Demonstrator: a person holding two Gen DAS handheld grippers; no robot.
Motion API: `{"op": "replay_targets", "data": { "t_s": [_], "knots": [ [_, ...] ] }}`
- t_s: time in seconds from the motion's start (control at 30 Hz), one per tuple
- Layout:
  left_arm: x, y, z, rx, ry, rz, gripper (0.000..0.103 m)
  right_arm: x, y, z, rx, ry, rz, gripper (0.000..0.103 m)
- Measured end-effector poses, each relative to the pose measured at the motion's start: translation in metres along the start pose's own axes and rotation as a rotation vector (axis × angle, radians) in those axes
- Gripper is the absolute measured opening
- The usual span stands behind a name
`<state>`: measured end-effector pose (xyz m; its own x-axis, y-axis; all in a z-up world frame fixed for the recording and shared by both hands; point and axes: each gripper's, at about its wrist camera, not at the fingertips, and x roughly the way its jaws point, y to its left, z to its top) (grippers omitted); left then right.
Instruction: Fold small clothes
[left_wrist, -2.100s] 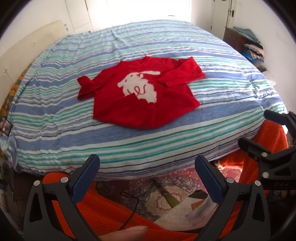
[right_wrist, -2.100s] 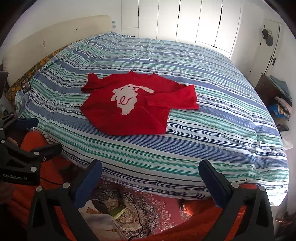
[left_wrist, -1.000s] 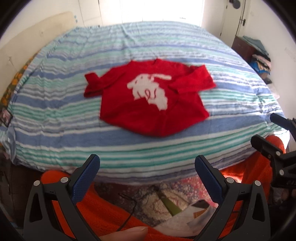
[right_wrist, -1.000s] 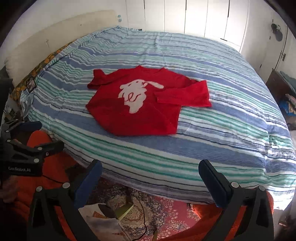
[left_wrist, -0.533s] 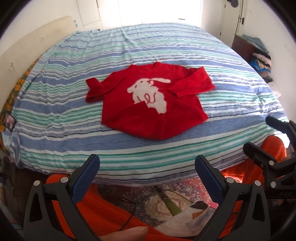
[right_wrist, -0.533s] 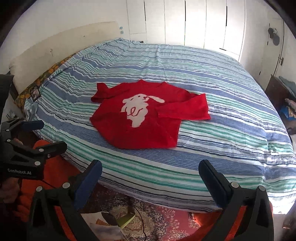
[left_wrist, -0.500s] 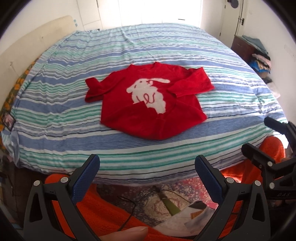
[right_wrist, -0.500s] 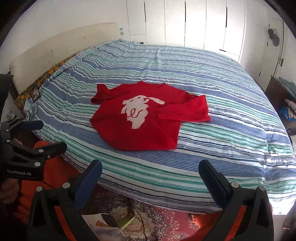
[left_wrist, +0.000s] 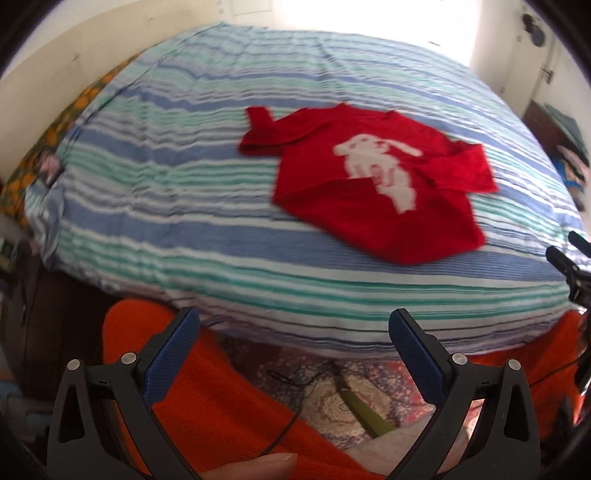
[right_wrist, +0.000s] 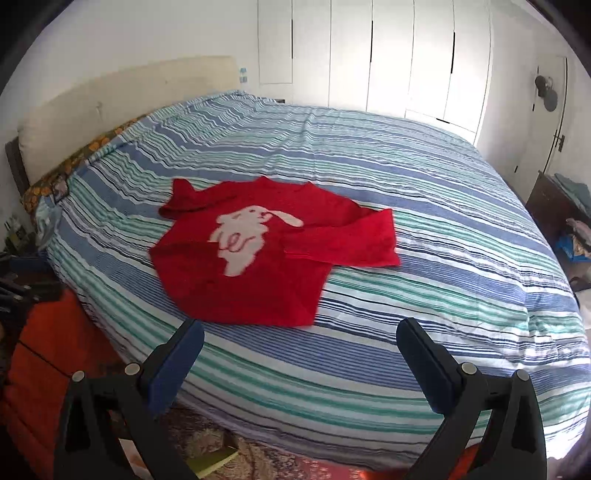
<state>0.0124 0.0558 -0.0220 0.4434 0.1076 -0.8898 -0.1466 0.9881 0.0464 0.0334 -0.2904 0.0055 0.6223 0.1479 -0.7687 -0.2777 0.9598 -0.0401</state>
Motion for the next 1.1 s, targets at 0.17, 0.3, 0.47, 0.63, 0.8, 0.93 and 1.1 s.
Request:
{"op": "replay_targets", "data": {
  "t_s": [0.17,0.3,0.47,0.63,0.8,0.93,1.1],
  "knots": [
    [0.015,0.024,-0.009,-0.094,0.059,-0.004,0.102,0.076,-0.008,0.014,-0.029,0.125,0.128,0.102],
    [0.016,0.021,-0.010,-0.103,0.064,-0.014,0.102,0.149,0.024,0.032,-0.113,0.211,0.238,0.087],
    [0.015,0.024,-0.010,-0.088,0.045,0.030,0.102,0.215,0.049,0.043,-0.120,0.322,0.261,0.005],
    [0.028,0.047,-0.016,-0.119,0.057,0.072,0.102,0.131,0.055,0.005,-0.347,0.269,0.446,0.005],
    [0.051,0.038,-0.001,-0.094,0.090,0.067,0.102,0.090,0.012,-0.068,-0.482,0.373,0.294,0.019],
    [0.048,0.028,0.012,-0.138,0.068,0.007,0.102,0.083,-0.022,-0.054,-0.270,0.325,0.226,0.048],
    [0.044,0.020,0.004,-0.145,0.069,-0.029,0.102,0.107,0.013,0.032,0.031,0.195,0.509,0.050]
  ]
}}
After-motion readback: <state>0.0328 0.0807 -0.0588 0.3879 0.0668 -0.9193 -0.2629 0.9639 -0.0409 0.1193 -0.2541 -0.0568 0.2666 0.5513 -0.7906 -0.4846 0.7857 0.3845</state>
